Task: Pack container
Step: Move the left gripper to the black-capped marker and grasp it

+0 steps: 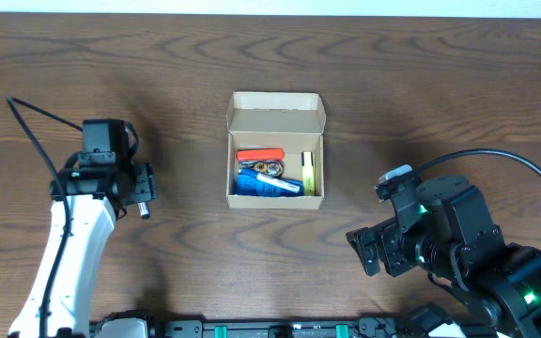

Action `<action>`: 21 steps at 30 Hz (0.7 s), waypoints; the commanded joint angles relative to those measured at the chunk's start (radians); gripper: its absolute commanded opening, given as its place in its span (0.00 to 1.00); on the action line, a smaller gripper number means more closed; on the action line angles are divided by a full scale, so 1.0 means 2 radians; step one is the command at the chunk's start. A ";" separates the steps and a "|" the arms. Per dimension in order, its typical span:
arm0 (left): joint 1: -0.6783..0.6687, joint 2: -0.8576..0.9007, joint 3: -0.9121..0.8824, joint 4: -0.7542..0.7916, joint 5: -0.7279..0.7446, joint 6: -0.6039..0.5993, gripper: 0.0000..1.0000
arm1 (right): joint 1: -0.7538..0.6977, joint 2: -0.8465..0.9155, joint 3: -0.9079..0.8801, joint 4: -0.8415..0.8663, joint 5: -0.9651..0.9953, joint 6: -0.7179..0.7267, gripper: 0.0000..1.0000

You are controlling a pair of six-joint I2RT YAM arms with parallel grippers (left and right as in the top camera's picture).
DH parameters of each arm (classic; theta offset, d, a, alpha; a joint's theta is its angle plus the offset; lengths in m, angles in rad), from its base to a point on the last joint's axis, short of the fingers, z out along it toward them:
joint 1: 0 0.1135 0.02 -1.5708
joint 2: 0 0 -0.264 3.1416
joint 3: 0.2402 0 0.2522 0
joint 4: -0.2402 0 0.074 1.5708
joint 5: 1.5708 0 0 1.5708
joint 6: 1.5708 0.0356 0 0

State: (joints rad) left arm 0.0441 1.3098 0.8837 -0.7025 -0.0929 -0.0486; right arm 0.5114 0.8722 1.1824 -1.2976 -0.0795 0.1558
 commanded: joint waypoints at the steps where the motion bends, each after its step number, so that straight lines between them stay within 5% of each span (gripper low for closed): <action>1: 0.002 0.019 -0.023 0.028 0.012 -0.019 0.76 | -0.003 -0.001 0.000 0.000 -0.003 -0.004 0.99; 21: 0.005 0.153 -0.028 0.106 0.030 -0.032 0.76 | -0.003 -0.001 0.000 0.000 -0.003 -0.004 0.99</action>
State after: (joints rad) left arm 0.0444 1.5932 0.8345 -0.5003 -0.0513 -0.1020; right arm 0.5114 0.8722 1.1824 -1.2976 -0.0795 0.1558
